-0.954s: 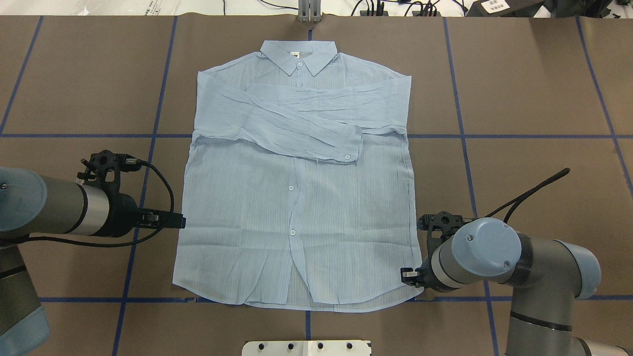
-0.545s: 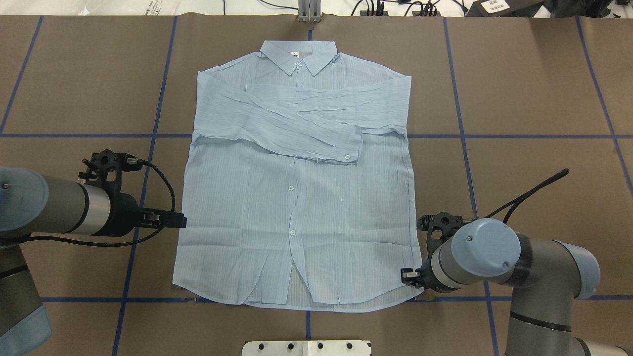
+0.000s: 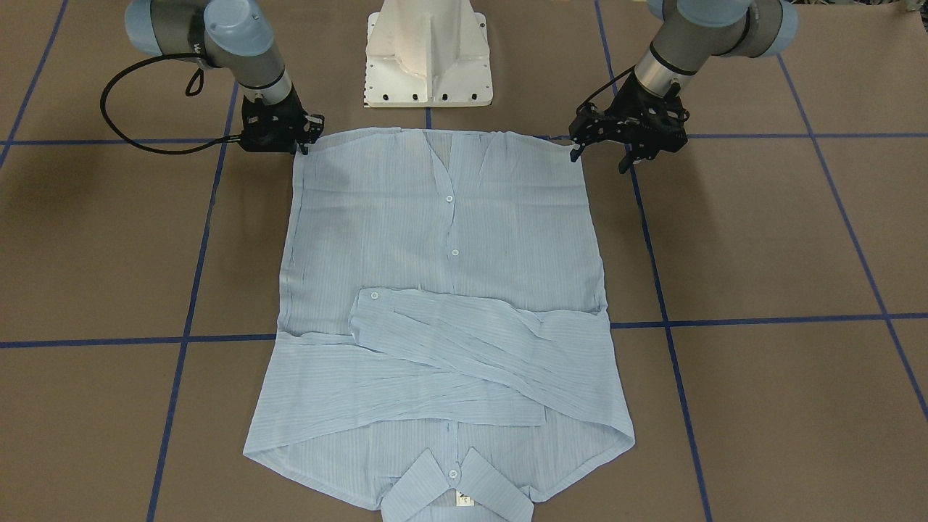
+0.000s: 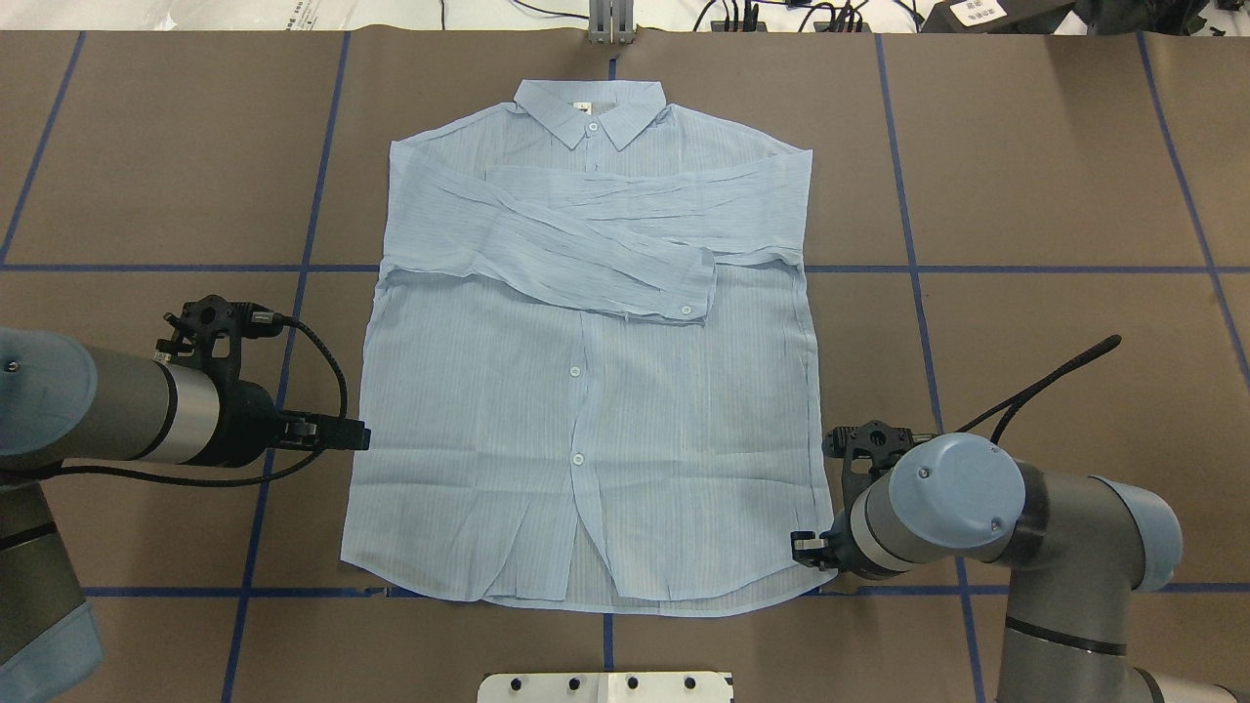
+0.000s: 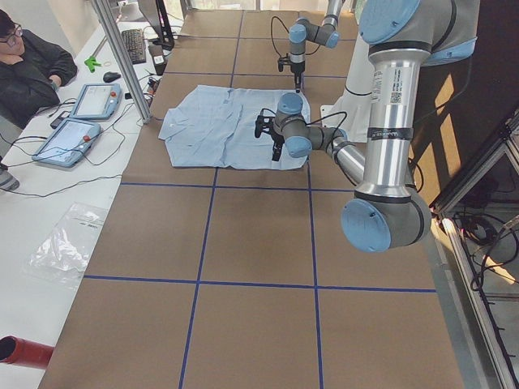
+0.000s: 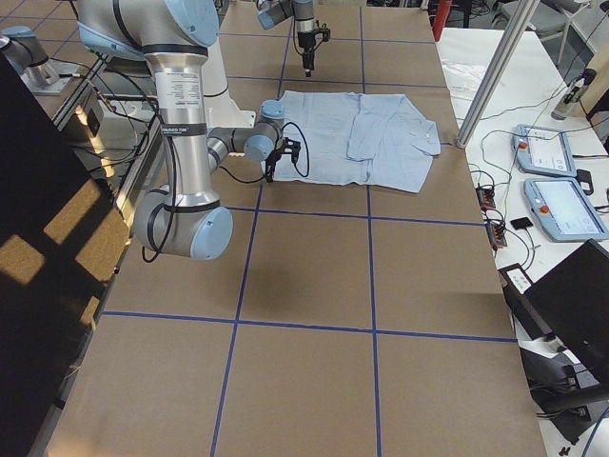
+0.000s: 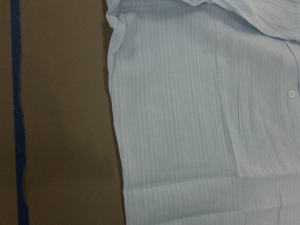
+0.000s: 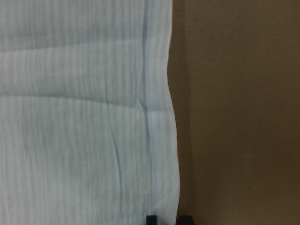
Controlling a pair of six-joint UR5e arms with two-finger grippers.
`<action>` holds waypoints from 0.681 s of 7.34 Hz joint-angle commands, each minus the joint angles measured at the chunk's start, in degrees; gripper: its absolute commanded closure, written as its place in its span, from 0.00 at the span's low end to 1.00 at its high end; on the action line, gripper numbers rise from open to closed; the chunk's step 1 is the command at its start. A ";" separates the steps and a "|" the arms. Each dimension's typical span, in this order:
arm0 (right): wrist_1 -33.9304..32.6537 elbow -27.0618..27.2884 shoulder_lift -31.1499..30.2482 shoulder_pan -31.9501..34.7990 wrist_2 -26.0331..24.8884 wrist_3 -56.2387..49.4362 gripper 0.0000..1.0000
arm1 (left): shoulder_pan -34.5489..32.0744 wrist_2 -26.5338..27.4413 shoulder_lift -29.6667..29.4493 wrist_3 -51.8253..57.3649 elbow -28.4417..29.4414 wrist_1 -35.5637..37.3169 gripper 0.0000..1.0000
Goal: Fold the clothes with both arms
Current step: 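Lower both grippers to the hem corners nearest the robot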
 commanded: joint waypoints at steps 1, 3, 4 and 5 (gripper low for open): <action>0.00 0.08 0.03 -0.04 0.00 0.00 0.76 | 0.00 0.03 0.04 0.00 0.00 0.00 0.00; 0.00 0.52 -0.05 0.05 0.00 0.00 1.00 | 0.00 0.03 0.04 0.00 0.18 0.09 0.00; 0.00 0.61 0.03 0.13 -0.09 0.00 1.00 | 0.00 0.03 0.04 0.00 0.61 0.09 0.00; 0.09 0.96 0.29 0.14 -0.18 0.00 1.00 | 0.09 0.12 0.13 0.00 0.97 0.09 0.00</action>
